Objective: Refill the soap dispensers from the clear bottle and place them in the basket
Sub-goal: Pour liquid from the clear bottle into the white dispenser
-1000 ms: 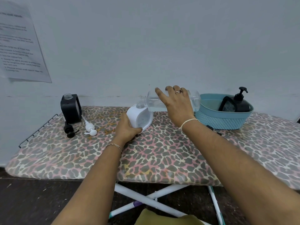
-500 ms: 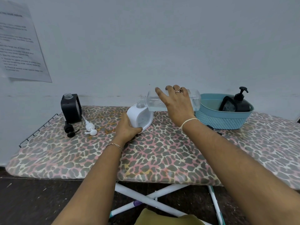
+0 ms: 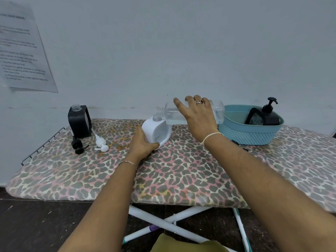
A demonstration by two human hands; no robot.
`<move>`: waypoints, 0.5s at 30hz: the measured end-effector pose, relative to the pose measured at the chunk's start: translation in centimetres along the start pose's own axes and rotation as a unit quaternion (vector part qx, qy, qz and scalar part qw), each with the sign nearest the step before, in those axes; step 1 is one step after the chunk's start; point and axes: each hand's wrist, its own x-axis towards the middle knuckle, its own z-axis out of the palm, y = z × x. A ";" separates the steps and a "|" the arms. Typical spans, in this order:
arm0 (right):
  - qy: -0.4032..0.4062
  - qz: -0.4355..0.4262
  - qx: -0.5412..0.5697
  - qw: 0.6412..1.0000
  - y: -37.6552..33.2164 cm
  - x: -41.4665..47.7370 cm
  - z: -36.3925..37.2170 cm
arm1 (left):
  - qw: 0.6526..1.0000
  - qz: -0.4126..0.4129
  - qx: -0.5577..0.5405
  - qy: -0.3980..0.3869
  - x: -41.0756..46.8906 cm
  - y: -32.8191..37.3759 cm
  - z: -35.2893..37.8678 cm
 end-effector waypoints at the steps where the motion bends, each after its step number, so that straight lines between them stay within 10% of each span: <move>1: -0.001 0.000 0.000 1.000 0.0 0.0 0.0 | 1.000 -0.001 0.000 0.000 0.0 0.0 0.0; 15: -0.012 -0.002 -0.003 1.000 0.0 0.0 -0.2 | 1.000 -0.011 -0.002 0.004 0.2 -0.3 0.2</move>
